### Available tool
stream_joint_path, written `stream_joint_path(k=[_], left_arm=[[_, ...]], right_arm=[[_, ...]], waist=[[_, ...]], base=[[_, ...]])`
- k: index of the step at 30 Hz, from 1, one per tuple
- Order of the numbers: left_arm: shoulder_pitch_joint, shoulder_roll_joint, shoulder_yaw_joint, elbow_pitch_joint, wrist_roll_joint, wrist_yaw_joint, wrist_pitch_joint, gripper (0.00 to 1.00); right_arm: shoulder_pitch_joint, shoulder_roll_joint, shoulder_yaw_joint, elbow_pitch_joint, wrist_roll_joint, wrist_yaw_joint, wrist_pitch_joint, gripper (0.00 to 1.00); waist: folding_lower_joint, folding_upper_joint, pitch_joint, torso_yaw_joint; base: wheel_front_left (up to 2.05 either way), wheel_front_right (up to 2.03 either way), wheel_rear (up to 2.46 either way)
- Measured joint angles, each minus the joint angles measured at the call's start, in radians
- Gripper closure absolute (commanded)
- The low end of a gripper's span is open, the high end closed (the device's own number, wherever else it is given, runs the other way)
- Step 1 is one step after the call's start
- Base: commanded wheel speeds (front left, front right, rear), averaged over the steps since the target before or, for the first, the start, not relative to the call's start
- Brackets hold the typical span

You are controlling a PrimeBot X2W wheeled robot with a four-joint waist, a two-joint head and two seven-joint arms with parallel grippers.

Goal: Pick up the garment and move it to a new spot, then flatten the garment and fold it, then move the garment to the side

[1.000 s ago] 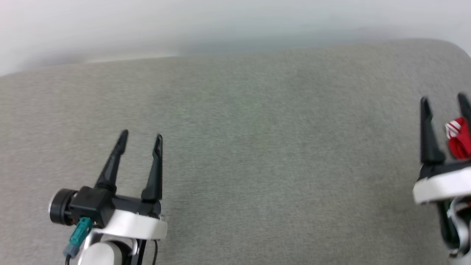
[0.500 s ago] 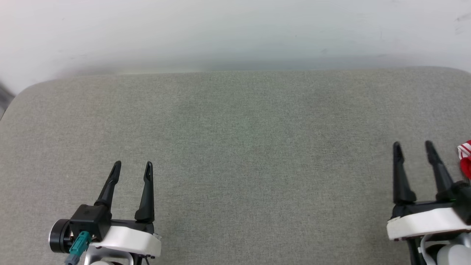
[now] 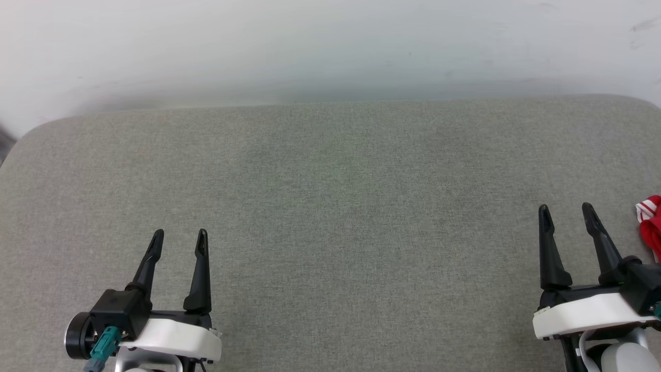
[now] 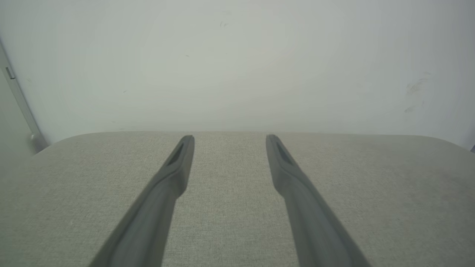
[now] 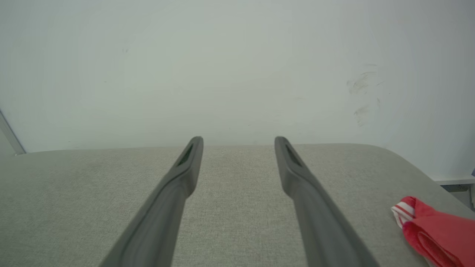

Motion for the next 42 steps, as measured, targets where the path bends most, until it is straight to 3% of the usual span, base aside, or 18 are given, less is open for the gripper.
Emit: stream_joint_path(k=[8,9,14,29,42], left_arm=[[0.0,-0.005,0.008,-0.015,-0.004,-0.004,0.0,0.0],[0.0,-0.006,0.009,-0.013,-0.004,-0.004,0.0,1.0],[0.018,-0.013,0.002,0.031,-0.021,-0.002,0.007,1.0],[0.011,-0.012,0.013,0.07,-0.342,-0.002,0.086,1.0],[-0.006,-0.012,0.024,0.092,-0.548,-0.002,0.138,1.0]], right_arm=[[-0.002,-0.002,0.018,0.017,0.013,0.0,-0.011,0.0],[0.0,-0.001,0.018,0.021,0.013,0.0,-0.011,1.0],[0.023,0.003,0.02,0.067,0.028,0.0,-0.003,1.0],[0.022,0.005,0.009,0.092,0.345,0.0,0.074,1.0],[0.016,0.006,0.002,0.107,0.553,0.0,0.122,1.0]], waist=[[0.0001,0.0,-0.007,-0.001],[0.0001,0.0,-0.007,0.0],[0.0002,0.0,-0.008,-0.001],[0.0002,0.0,-0.018,-0.001],[0.0002,0.0,-0.026,-0.001]], base=[[0.0,0.0,0.0],[0.0,0.0,0.0],[0.0,0.0,0.0],[0.0,0.0,0.0],[0.0,0.0,0.0]])
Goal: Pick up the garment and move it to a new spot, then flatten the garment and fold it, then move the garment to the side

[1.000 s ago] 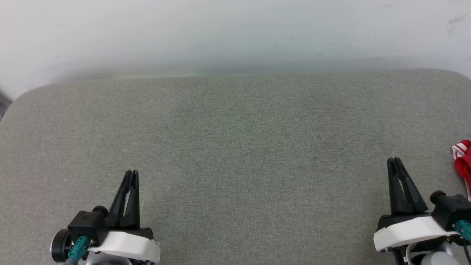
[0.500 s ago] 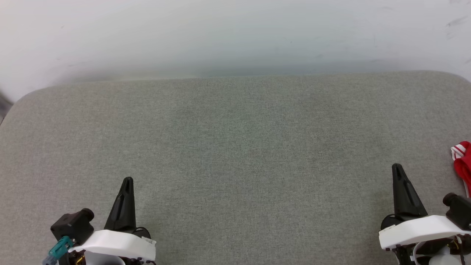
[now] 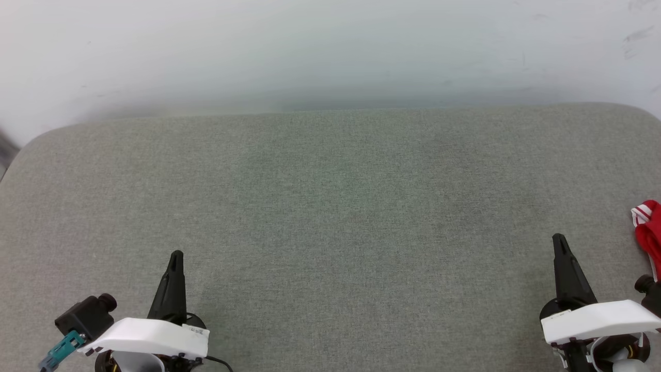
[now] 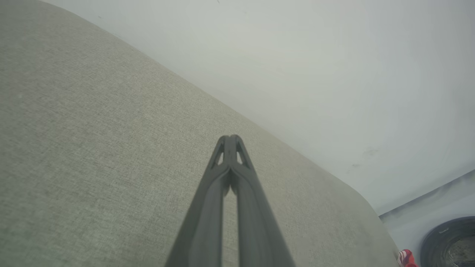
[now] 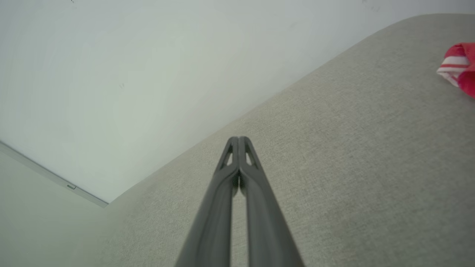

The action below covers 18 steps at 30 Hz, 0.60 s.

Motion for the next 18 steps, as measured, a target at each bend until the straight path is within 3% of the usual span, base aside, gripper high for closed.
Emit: stream_joint_path(k=[18], left_arm=[[-0.02,0.0,0.009,0.027,-0.241,0.0,0.061,1.0]], right_arm=[[-0.006,0.002,-0.008,0.02,0.241,0.0,0.061,1.0]], waist=[[0.0,0.0,-0.011,0.0]], base=[[0.0,0.0,0.0]])
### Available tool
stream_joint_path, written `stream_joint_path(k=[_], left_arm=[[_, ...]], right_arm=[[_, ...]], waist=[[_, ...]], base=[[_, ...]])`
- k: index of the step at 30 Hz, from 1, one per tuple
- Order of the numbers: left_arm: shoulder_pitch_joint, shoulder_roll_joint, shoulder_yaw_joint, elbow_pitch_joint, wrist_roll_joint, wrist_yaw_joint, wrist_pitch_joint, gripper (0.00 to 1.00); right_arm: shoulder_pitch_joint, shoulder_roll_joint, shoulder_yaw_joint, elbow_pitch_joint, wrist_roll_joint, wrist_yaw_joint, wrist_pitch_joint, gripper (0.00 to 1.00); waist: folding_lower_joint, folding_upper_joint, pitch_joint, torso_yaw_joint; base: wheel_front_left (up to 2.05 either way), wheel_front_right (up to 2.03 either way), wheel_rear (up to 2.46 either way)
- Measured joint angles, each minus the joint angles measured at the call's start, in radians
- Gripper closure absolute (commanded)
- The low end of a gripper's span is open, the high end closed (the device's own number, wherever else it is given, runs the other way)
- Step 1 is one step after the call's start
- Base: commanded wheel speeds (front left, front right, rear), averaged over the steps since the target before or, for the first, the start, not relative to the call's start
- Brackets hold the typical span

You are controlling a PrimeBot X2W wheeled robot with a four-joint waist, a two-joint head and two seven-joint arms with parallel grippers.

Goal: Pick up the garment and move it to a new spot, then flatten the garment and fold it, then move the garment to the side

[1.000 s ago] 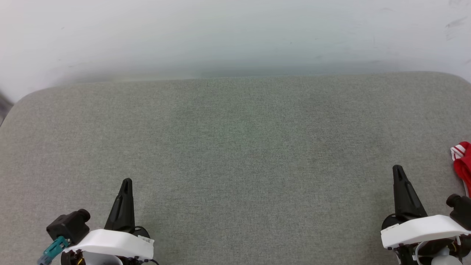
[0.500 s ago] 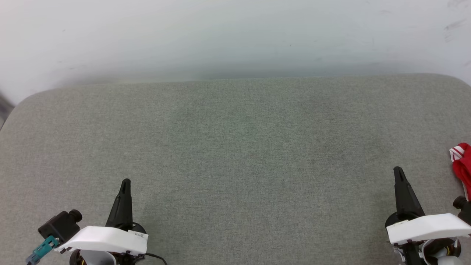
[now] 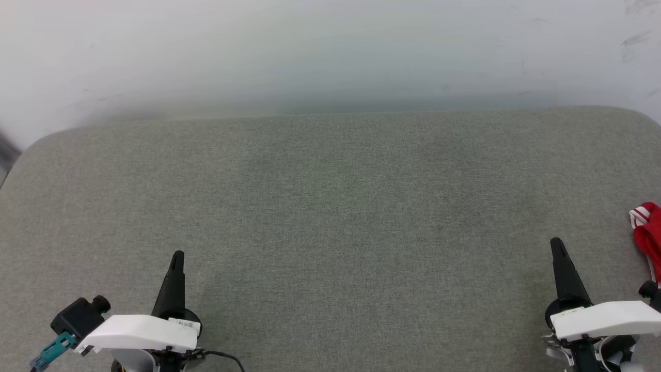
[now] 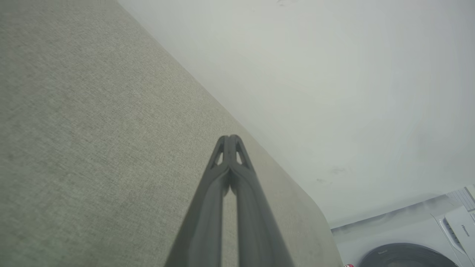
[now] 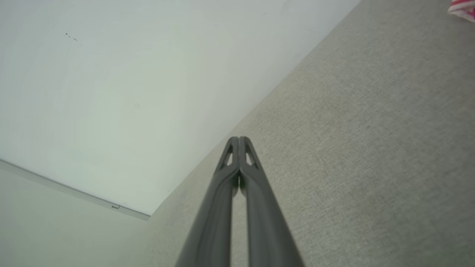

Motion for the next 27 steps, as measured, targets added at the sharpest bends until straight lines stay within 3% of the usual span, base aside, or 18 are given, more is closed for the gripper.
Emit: stream_joint_path(k=[27], left_arm=[[-0.023,0.0,0.016,0.033,-0.292,-0.002,0.075,1.0]], right_arm=[[-0.018,0.002,-0.011,0.022,0.293,0.0,0.07,1.0]], waist=[[0.0,0.0,-0.016,0.0]], base=[[0.0,0.0,0.0]])
